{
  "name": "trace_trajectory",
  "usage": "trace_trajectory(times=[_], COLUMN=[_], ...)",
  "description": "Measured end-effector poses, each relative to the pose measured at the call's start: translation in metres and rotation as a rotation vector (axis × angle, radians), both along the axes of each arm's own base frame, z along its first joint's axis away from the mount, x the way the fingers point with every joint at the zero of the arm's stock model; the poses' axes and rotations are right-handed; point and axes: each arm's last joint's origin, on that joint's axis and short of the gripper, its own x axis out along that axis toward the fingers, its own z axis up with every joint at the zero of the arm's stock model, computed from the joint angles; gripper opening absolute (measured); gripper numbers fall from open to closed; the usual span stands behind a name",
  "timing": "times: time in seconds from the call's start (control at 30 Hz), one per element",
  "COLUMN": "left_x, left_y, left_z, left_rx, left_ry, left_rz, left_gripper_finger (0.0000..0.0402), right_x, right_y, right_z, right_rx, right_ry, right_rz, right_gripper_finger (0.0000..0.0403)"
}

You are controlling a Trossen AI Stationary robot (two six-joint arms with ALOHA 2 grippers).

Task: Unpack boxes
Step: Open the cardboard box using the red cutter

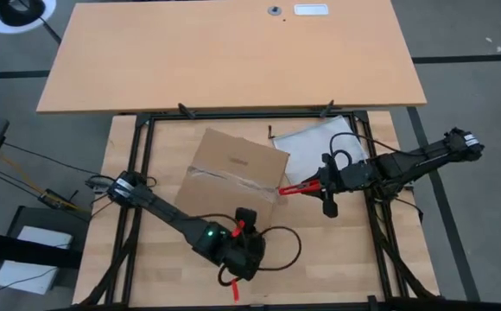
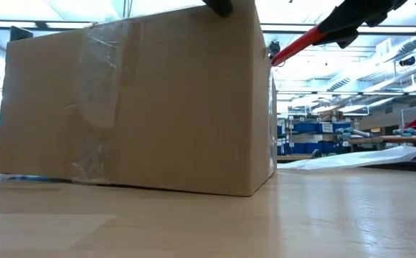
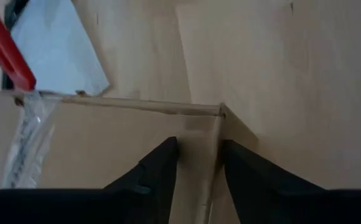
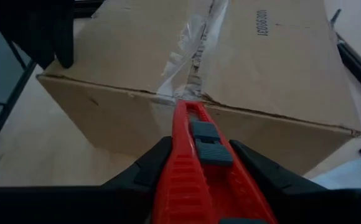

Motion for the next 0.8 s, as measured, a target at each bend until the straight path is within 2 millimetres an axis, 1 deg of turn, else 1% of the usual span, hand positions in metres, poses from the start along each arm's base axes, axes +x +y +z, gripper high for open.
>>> trace_trajectory(times=[0.13, 0.3, 0.43, 0.67, 0.8], left_x=[0.006, 0.014, 0.015, 0.015, 0.015], left_y=[0.01, 0.018, 0.019, 0.019, 0.02], left_z=[0.001, 0.002, 0.002, 0.002, 0.002], left_rx=[-0.028, -0.034, -0.037, -0.037, -0.038], left_ry=[-0.017, -0.05, -0.056, -0.056, -0.055], left_rz=[0.039, 0.053, 0.055, 0.056, 0.057], left_gripper_finger=[0.014, 0.014, 0.014, 0.014, 0.014], right_x=[-0.001, 0.001, 0.002, 0.001, -0.006], right_y=[0.002, 0.002, 0.002, 0.002, -0.001], right_z=[0.0, 0.002, 0.004, 0.007, 0.007], right_rx=[-0.016, -0.011, 0.015, 0.017, 0.022], right_ry=[0.002, -0.028, -0.055, -0.046, -0.031], right_rz=[0.009, -0.001, -0.01, -0.008, -0.062], right_gripper_finger=[0.0138, 0.0139, 0.0139, 0.0139, 0.0142])
